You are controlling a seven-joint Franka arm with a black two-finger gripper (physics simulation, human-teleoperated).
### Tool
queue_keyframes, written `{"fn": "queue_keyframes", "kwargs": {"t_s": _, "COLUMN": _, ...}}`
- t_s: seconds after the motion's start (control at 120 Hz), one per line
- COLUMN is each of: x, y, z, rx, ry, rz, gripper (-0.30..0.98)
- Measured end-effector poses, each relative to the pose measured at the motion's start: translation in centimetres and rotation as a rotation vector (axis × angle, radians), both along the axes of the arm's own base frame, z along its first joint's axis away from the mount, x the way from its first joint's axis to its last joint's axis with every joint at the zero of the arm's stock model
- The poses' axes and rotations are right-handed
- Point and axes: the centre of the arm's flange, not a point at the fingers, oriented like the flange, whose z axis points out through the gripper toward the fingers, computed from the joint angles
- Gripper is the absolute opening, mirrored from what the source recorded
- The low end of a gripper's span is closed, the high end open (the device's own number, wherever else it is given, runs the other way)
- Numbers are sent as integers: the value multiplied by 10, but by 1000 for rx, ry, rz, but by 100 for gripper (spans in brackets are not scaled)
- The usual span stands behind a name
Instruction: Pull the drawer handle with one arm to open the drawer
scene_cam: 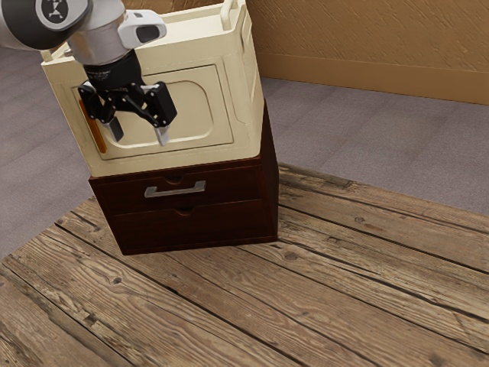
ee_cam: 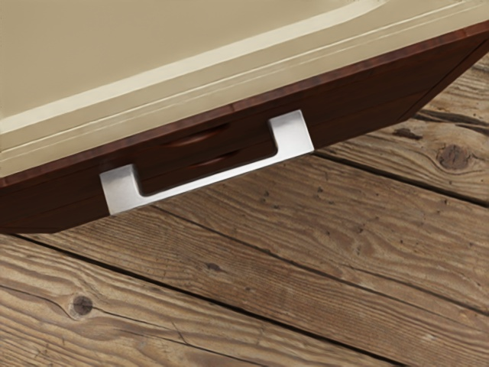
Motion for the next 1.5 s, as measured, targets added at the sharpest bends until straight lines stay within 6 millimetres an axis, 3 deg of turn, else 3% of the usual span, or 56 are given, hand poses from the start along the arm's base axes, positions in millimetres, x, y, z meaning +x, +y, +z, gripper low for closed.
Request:
{"fn": "queue_keyframes", "kwargs": {"t_s": 0.208, "x": -2, "y": 0, "z": 5, "rx": -6, "ry": -11, "rz": 4, "gripper": 66}}
{"fn": "queue_keyframes", "kwargs": {"t_s": 0.317, "x": -35, "y": -6, "z": 63, "rx": -6, "ry": -132, "rz": -8, "gripper": 66}}
{"fn": "queue_keyframes", "kwargs": {"t_s": 0.358, "x": -42, "y": -7, "z": 76, "rx": -5, "ry": -162, "rz": -9, "gripper": 66}}
{"fn": "queue_keyframes", "kwargs": {"t_s": 0.567, "x": -50, "y": 1, "z": 88, "rx": -2, "ry": -193, "rz": 9, "gripper": 66}}
{"fn": "queue_keyframes", "kwargs": {"t_s": 0.808, "x": -47, "y": 33, "z": 72, "rx": -13, "ry": -163, "rz": 122, "gripper": 66}}
{"fn": "queue_keyframes", "kwargs": {"t_s": 0.983, "x": -52, "y": 60, "z": 67, "rx": -74, "ry": -175, "rz": 421, "gripper": 66}}
{"fn": "queue_keyframes", "kwargs": {"t_s": 1.075, "x": -48, "y": 77, "z": 56, "rx": -95, "ry": -165, "rz": 593, "gripper": 66}}
{"fn": "queue_keyframes", "kwargs": {"t_s": 1.167, "x": -58, "y": 86, "z": 49, "rx": -126, "ry": -159, "rz": 727, "gripper": 66}}
{"fn": "queue_keyframes", "kwargs": {"t_s": 1.225, "x": -66, "y": 85, "z": 38, "rx": -151, "ry": -139, "rz": 787, "gripper": 66}}
{"fn": "queue_keyframes", "kwargs": {"t_s": 1.333, "x": -85, "y": 59, "z": 23, "rx": -202, "ry": -114, "rz": 832, "gripper": 66}}
{"fn": "queue_keyframes", "kwargs": {"t_s": 1.5, "x": -105, "y": 61, "z": -15, "rx": -250, "ry": -94, "rz": 965, "gripper": 66}}
